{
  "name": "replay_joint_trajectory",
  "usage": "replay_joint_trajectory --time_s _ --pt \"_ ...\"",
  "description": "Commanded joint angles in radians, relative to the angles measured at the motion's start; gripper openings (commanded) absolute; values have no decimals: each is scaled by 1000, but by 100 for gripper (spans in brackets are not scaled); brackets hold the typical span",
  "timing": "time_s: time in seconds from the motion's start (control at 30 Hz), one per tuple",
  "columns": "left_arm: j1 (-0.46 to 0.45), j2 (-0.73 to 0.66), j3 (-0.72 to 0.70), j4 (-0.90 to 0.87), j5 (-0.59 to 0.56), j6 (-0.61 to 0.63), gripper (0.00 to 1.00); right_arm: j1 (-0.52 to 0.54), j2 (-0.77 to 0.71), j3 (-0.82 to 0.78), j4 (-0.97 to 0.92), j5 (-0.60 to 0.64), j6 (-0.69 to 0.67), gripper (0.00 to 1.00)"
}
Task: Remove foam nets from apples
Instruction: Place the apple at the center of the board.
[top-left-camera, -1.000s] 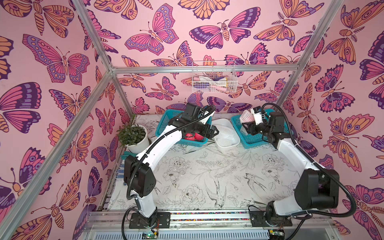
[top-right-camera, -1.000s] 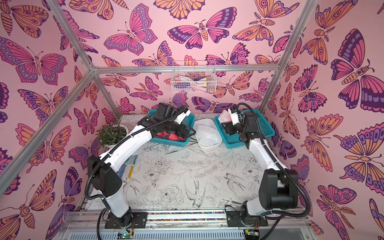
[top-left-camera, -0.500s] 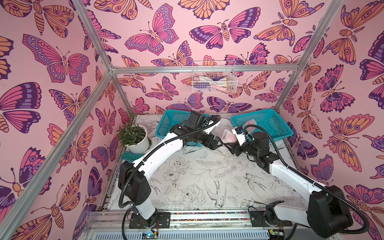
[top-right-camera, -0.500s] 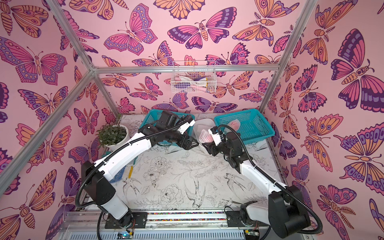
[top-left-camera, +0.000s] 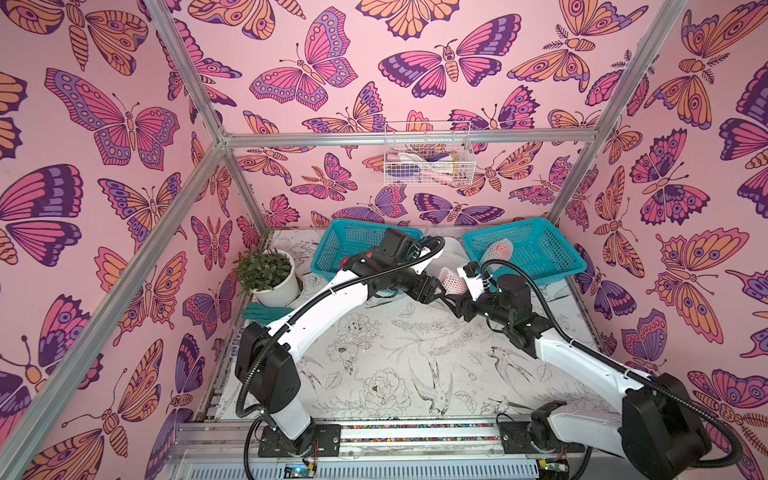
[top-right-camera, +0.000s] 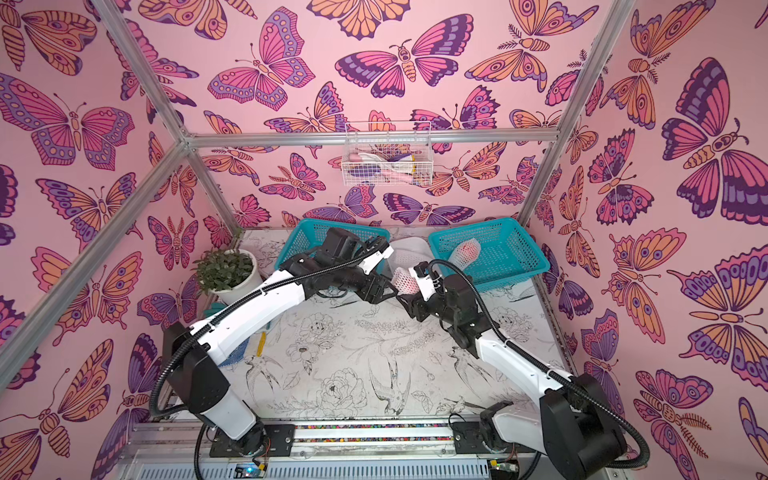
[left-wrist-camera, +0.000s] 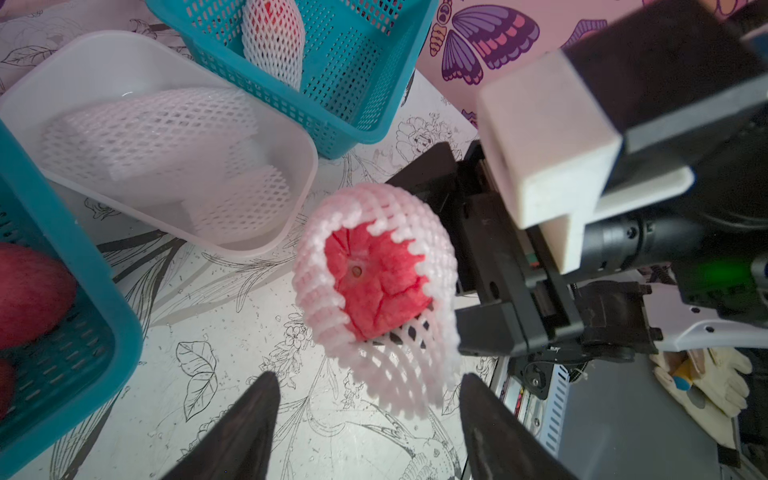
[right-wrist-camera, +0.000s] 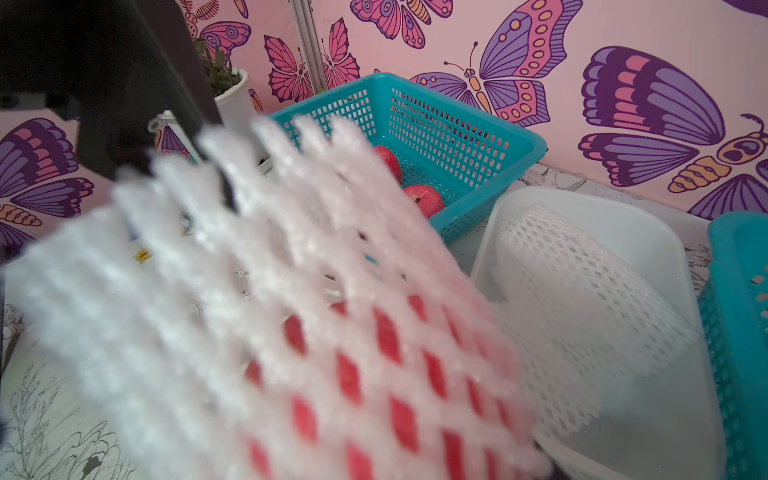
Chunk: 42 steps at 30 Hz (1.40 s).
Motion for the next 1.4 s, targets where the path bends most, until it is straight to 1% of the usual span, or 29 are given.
replay_joint_trajectory --time_s 0.0,0.13,0.23,0.3,0.43,0.53,0.63,0.77,0.83,0.9,1.03,1.23,1.37 --pt "-5 21 -9 31 15 -4 64 11 -24 -14 41 8 20 54" --pt "-5 40 -5 50 38 -8 48 18 -26 -23 47 2 22 54" --pt "-5 62 3 69 101 -14 44 22 -23 -33 58 8 25 54" --pt "-7 74 7 69 116 -19 40 22 -23 -38 66 7 28 54" --pt "-7 76 3 73 113 -18 25 24 -25 -39 68 9 27 54" --pt "-7 77 1 74 120 -14 15 24 -24 -40 68 11 32 55" --pt "-7 75 -1 73 124 -8 0 25 -17 -46 78 7 40 56" --pt "-7 70 -6 72 130 -4 0 27 -3 -53 92 -5 52 58" --pt "-7 66 -12 72 131 -2 0 31 2 -58 100 -5 54 60" --pt "-6 64 -20 69 133 3 0 36 12 -63 109 -1 55 67" --pt "-7 54 -51 63 129 14 0 44 38 -89 159 -19 57 76" --pt "-6 46 -120 57 115 34 0 52 75 -103 186 -61 3 82" --pt "-5 46 -147 57 92 51 0 53 123 -86 147 -96 -34 84"
